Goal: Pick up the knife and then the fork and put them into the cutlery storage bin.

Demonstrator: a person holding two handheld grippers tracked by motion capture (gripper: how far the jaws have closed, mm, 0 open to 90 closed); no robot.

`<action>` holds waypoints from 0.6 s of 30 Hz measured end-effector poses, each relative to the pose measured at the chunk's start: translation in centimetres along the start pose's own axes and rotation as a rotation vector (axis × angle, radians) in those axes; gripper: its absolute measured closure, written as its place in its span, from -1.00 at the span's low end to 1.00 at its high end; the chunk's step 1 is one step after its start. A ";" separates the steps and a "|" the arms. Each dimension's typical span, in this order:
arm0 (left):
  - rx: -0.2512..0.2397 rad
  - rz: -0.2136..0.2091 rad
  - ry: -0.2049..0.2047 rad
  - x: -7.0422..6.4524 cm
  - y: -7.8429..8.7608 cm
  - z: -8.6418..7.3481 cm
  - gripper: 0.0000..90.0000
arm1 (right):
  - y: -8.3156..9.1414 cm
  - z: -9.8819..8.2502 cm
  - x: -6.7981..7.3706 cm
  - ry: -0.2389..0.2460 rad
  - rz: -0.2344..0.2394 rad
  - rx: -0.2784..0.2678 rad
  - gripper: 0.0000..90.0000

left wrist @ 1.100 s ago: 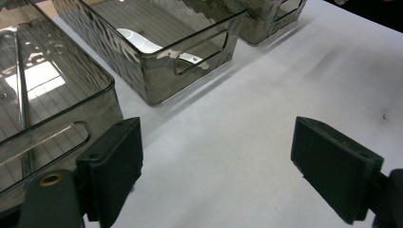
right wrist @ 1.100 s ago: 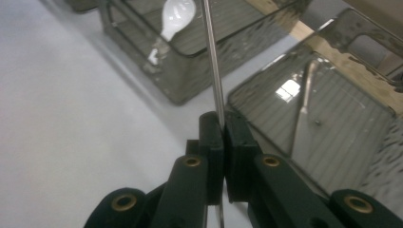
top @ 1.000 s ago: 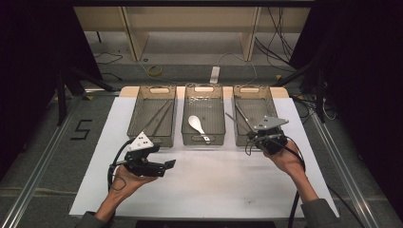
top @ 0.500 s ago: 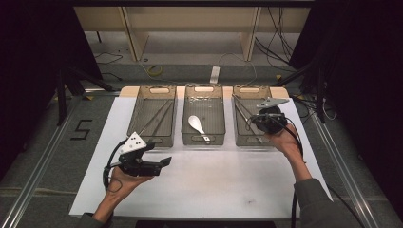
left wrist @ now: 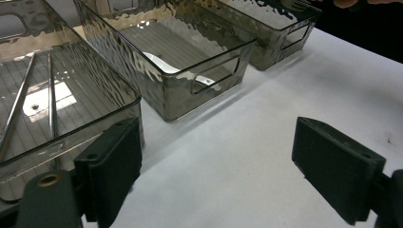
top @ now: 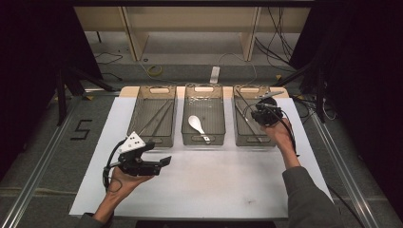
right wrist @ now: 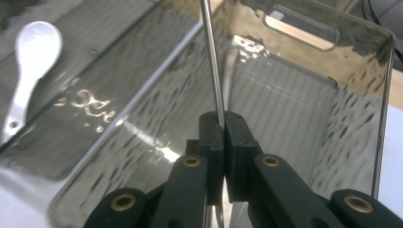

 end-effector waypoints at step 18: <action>-0.003 -0.021 0.016 0.0 -0.1 0.0 -0.64 | -2.6 -0.4 -1.2 -0.153 0.003 0.087 0.58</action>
Point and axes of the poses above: each handheld gripper's, and its own axes: y roughly backward along the jaws, z roughly out of its top, x roughly to its left, the point moved 5 cm from there along -y, roughly forward along the jaws, and after that the axes turned 10 degrees about -y, right-handed, at the moved point
